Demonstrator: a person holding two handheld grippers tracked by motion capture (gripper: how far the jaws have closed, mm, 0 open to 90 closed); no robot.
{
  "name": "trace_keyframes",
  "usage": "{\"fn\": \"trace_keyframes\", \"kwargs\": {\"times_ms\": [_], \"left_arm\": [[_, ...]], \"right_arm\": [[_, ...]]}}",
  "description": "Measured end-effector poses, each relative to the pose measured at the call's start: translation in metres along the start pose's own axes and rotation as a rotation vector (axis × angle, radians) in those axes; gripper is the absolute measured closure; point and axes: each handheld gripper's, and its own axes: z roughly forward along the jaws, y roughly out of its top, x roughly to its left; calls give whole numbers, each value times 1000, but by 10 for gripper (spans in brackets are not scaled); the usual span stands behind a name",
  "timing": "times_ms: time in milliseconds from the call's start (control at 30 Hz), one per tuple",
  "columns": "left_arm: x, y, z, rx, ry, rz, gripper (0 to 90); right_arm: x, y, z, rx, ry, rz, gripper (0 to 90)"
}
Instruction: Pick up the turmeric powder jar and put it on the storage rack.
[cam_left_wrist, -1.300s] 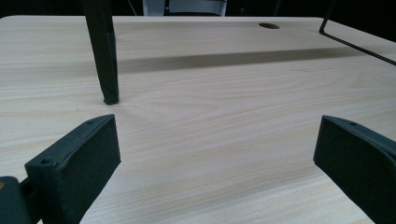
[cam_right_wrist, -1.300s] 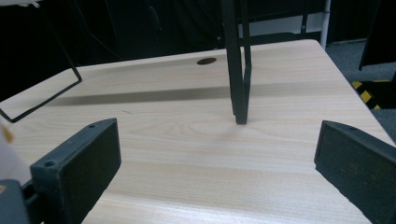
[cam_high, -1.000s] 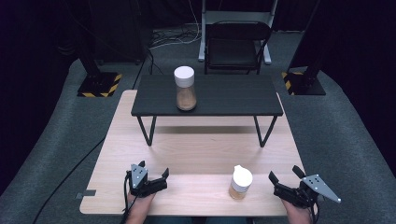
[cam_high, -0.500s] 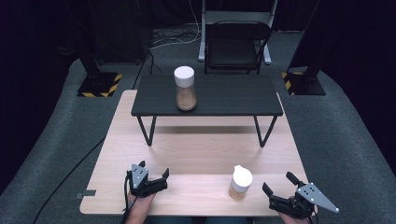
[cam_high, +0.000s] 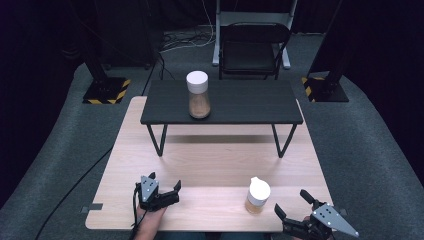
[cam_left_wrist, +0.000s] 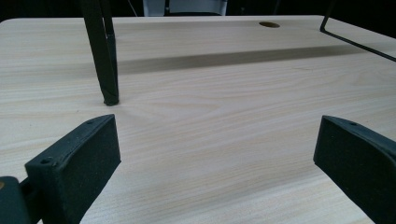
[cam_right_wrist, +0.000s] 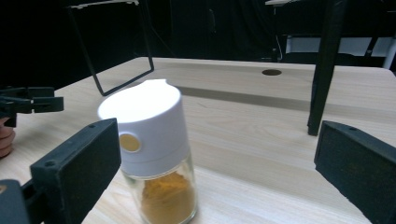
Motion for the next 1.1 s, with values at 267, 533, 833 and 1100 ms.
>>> {"fn": "trace_keyframes", "kwargs": {"times_ms": [267, 533, 833, 1100], "left_arm": [[0, 1, 0, 3, -2, -1, 2], [1, 0, 0, -1, -3, -1, 2], [1, 0, 0, 0, -4, -4, 2], [2, 0, 0, -1, -6, -10, 2]], "right_arm": [[11, 3, 3, 3, 32, -17, 0], [20, 4, 16, 26, 56, -43, 0], [23, 7, 26, 40, 59, -47, 6], [25, 9, 39, 58, 66, -37, 18]]}}
